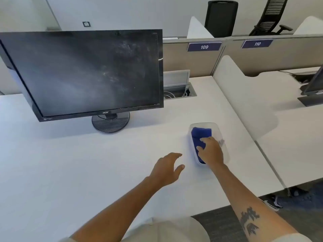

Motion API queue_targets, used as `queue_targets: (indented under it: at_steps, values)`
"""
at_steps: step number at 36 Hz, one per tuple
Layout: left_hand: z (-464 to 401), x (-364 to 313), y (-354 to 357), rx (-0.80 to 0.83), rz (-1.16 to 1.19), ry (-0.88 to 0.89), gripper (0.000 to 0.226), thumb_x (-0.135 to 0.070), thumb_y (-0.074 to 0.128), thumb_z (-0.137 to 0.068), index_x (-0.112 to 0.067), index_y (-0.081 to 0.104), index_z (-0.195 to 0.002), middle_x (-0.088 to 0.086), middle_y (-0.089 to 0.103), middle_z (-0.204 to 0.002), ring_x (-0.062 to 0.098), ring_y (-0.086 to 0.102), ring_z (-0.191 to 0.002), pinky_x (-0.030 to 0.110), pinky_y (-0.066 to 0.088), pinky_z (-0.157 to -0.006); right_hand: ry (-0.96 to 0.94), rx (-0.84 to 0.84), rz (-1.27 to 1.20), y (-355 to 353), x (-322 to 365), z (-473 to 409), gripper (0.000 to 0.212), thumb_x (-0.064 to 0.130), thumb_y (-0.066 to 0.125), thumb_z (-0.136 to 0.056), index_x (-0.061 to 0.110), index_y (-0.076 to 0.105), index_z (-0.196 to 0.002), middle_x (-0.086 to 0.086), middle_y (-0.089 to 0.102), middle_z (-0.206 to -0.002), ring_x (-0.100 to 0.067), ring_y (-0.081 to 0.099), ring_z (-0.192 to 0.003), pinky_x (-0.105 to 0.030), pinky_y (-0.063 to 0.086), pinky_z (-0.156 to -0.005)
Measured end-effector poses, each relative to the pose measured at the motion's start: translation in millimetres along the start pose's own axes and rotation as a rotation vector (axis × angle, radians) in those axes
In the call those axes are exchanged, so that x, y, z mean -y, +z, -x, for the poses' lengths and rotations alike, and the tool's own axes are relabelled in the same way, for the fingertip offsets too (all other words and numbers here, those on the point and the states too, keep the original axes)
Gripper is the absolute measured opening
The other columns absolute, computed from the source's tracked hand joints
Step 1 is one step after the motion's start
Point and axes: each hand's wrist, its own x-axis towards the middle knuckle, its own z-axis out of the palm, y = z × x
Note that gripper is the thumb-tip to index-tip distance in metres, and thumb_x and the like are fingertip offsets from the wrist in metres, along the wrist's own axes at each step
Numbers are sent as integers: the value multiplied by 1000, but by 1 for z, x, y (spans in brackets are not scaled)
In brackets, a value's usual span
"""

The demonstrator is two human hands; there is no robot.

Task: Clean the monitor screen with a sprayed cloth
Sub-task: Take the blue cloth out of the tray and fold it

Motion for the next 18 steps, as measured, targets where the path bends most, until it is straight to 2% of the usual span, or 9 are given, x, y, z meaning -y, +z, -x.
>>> queue_targets:
  at_steps: [4,8,12,18]
  values:
    - [-8,-13,13,114,28,-28,71,-47,60,-110,-27,31,-171,-3,38,-176,20,40,-160,40,35,-131,47,121,51,-4,-5,-3,53,28,77,-97,12,60,-146,-7,62,-143,-29,63,-126,-38,53,-106]
    - [-16,-25,24,171,47,-34,78,-45,59,-111,-28,18,-175,-3,27,-181,21,32,-164,40,30,-134,32,207,106,-2,-11,-9,49,38,73,-99,15,60,-141,-5,64,-135,-26,65,-118,-36,54,-105]
    - [-21,-31,34,210,58,-39,80,-44,59,-111,-29,14,-175,-2,26,-181,22,33,-164,40,29,-133,2,268,186,-1,-14,-13,41,39,72,-99,14,64,-131,-4,66,-121,-23,66,-107,-35,56,-98]
    - [-26,-32,45,220,66,-62,79,-43,59,-112,-30,14,-175,-2,30,-180,22,38,-161,42,34,-132,4,274,221,7,-15,-19,38,30,68,-103,14,64,-137,-4,66,-126,-25,66,-114,-32,52,-99]
